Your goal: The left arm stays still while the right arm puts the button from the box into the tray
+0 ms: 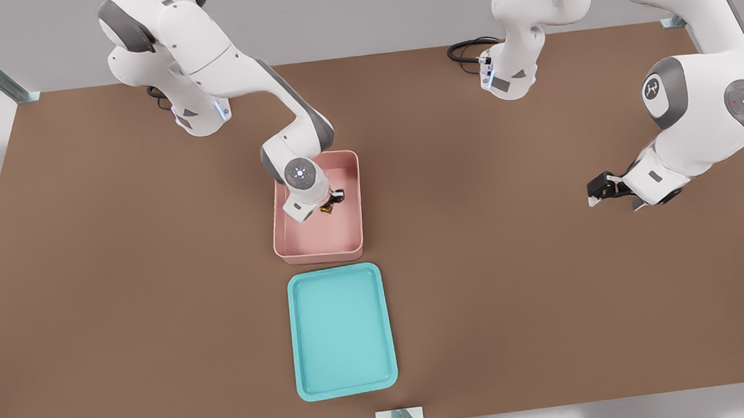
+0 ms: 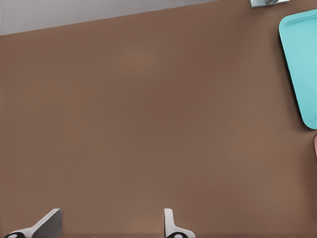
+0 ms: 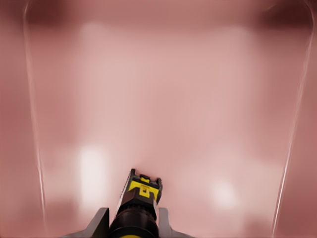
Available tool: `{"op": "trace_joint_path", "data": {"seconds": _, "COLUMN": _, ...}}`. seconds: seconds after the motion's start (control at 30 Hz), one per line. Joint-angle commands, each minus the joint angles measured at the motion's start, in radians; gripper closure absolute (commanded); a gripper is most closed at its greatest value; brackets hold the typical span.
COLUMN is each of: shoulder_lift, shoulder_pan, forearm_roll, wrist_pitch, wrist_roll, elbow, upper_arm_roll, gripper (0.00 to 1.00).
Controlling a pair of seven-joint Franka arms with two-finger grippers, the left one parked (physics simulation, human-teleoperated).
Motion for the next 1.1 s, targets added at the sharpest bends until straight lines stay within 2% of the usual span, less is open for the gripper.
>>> {"op": "trace_joint_path", "data": {"seconds": 0.0, "shoulder_lift": -0.001, "shoulder_pan": 0.0, "forearm_roll": 0.0, "wrist_pitch": -0.003, "wrist_roll": -0.019, "elbow": 0.002, "upper_arm_roll": 0.0, "gripper": 0.53}}
{"op": "trace_joint_path", "data": {"seconds": 0.23, "shoulder_lift": -0.094, "shoulder_pan": -0.002, "forearm_roll": 0.0, "wrist_pitch": -0.072, "wrist_roll": -0.037, "elbow": 0.025, "upper_arm_roll": -0.012, "gripper": 0.59}}
{"op": "trace_joint_path", "data": {"seconds": 0.33, "shoulder_lift": -0.113, "shoulder_pan": -0.035, "forearm_roll": -0.002, "wrist_pitch": -0.213, "wrist_roll": -0.073, "elbow": 0.13, "upper_arm_roll": -0.018, "gripper": 0.59}}
{"op": "trace_joint_path", "data": {"seconds": 0.47, "shoulder_lift": -0.093, "shoulder_pan": -0.074, "forearm_roll": -0.005, "wrist_pitch": -0.261, "wrist_roll": -0.109, "elbow": 0.236, "upper_arm_roll": -0.018, "gripper": 0.6}}
{"op": "trace_joint_path", "data": {"seconds": 0.57, "shoulder_lift": 0.039, "shoulder_pan": -0.136, "forearm_roll": -0.005, "wrist_pitch": -0.514, "wrist_roll": -0.134, "elbow": 0.54, "upper_arm_roll": -0.02, "gripper": 0.6}}
{"op": "trace_joint_path", "data": {"seconds": 0.63, "shoulder_lift": 0.099, "shoulder_pan": -0.158, "forearm_roll": -0.003, "wrist_pitch": -0.543, "wrist_roll": -0.162, "elbow": 0.641, "upper_arm_roll": -0.018, "gripper": 0.6}}
{"op": "trace_joint_path", "data": {"seconds": 0.7, "shoulder_lift": 0.22, "shoulder_pan": -0.178, "forearm_roll": -0.008, "wrist_pitch": -0.626, "wrist_roll": -0.191, "elbow": 0.838, "upper_arm_roll": -0.017, "gripper": 0.6}}
{"op": "trace_joint_path", "data": {"seconds": 0.8, "shoulder_lift": 0.312, "shoulder_pan": -0.181, "forearm_roll": -0.011, "wrist_pitch": -0.606, "wrist_roll": -0.323, "elbow": 0.951, "upper_arm_roll": -0.066, "gripper": 0.61}}
{"op": "trace_joint_path", "data": {"seconds": 0.93, "shoulder_lift": 0.409, "shoulder_pan": -0.179, "forearm_roll": -0.012, "wrist_pitch": -0.447, "wrist_roll": -0.534, "elbow": 0.996, "upper_arm_roll": -0.149, "gripper": 0.62}}
{"op": "trace_joint_path", "data": {"seconds": 1.07, "shoulder_lift": 0.475, "shoulder_pan": -0.179, "forearm_roll": -0.014, "wrist_pitch": -0.372, "wrist_roll": -0.657, "elbow": 1.08, "upper_arm_roll": -0.186, "gripper": 0.62}}
